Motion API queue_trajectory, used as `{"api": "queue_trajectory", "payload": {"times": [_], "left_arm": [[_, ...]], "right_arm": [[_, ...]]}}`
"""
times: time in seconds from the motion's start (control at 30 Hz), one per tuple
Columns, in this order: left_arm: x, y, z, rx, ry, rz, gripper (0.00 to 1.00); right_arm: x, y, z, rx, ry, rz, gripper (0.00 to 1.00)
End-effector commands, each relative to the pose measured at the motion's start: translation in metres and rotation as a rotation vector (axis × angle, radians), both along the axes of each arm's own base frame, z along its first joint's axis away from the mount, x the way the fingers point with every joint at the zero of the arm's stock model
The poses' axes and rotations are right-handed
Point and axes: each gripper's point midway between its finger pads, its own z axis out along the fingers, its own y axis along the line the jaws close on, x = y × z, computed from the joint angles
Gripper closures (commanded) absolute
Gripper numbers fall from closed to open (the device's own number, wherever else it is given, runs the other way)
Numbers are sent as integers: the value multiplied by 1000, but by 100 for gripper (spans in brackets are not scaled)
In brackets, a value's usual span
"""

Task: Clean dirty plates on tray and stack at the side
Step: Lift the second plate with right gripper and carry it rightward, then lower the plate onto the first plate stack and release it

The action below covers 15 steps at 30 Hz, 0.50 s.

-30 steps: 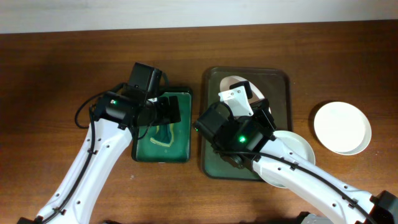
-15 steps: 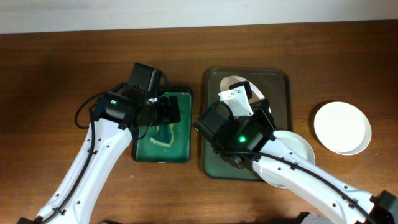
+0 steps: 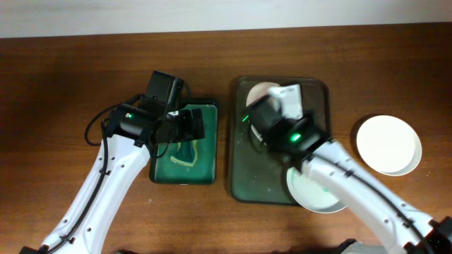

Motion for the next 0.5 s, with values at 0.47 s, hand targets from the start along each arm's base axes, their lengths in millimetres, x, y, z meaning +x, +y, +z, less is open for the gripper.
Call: {"api": "queue_trajectory", "payload": {"times": [0.47], "left_arm": [[1,0,6,-6,-15,-4,1]], "right_arm": [[-43,-300,-69,896,4,-829,96]]}}
